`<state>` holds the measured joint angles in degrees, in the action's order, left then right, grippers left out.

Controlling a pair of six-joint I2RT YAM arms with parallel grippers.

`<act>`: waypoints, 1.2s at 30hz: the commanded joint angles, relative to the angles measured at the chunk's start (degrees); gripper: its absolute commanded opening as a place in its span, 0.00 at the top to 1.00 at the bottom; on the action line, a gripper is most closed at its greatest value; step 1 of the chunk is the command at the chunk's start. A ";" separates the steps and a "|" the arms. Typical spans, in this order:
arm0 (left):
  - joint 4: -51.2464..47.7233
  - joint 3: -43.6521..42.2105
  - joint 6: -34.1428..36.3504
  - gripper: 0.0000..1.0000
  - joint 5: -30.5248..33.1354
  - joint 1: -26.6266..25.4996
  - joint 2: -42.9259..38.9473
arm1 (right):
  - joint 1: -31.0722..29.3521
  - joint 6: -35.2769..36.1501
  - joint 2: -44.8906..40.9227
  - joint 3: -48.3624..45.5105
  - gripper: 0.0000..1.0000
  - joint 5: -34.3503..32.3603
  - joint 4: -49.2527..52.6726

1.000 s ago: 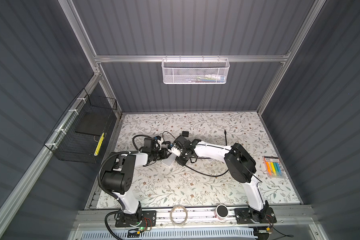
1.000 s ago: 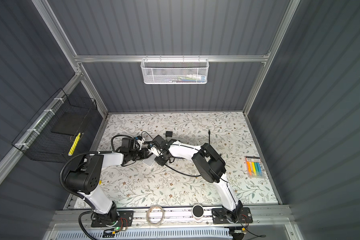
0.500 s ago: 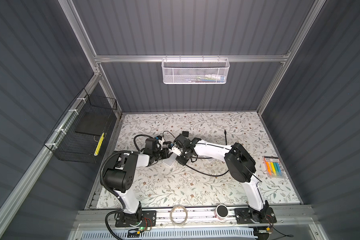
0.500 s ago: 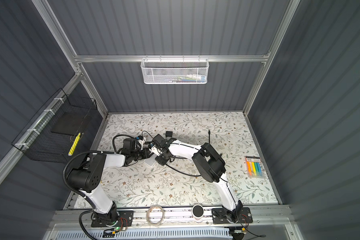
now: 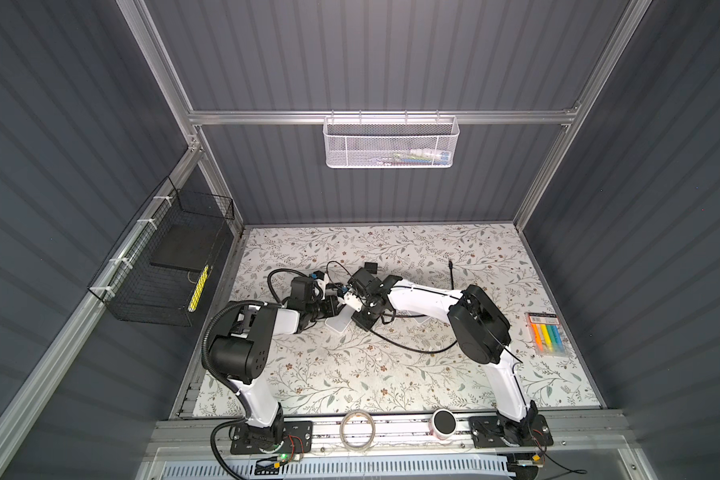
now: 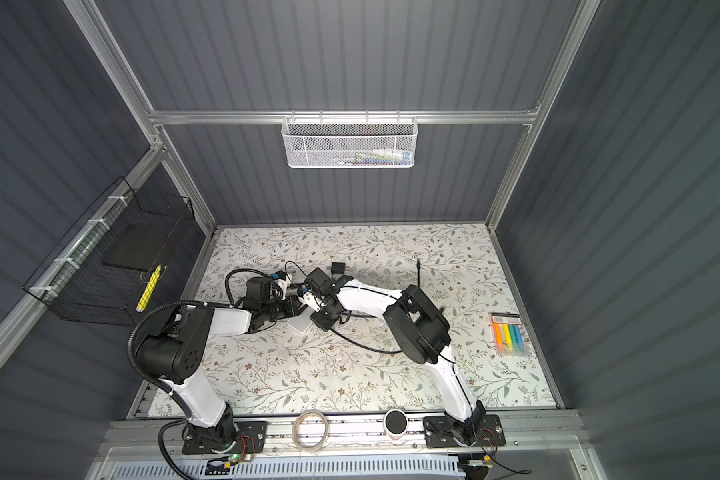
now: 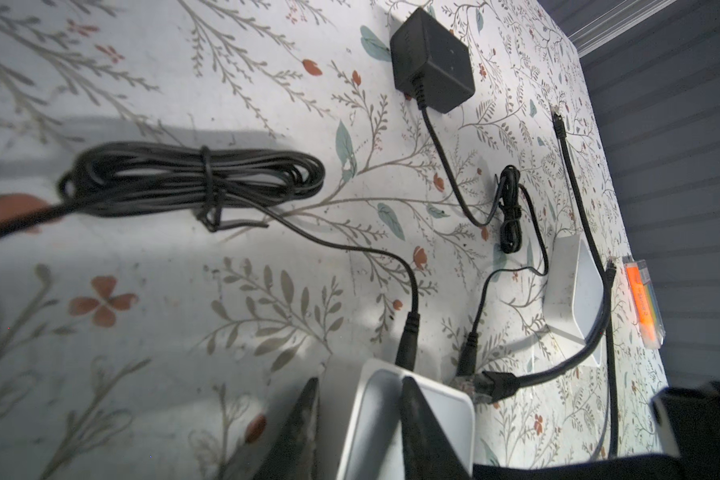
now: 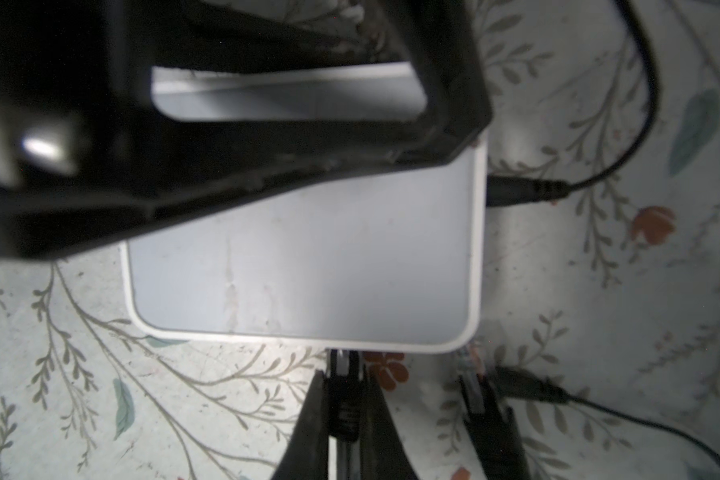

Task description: Insert the plug into the switch port

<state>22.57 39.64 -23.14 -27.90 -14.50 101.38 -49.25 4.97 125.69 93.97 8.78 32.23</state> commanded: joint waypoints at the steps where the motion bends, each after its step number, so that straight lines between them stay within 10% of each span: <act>1: -12.99 -3.78 -1.42 0.68 -8.37 -5.26 4.34 | 0.39 -0.05 1.27 3.94 1.00 -0.43 -15.52; 36: -9.33 -4.48 -2.47 0.72 -10.61 -6.63 7.42 | 0.83 2.41 3.42 13.62 1.00 1.86 -12.07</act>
<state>28.75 39.64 -23.83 -28.75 -15.09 104.16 -48.40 7.73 129.05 102.02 9.69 41.15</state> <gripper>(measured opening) 0.281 0.124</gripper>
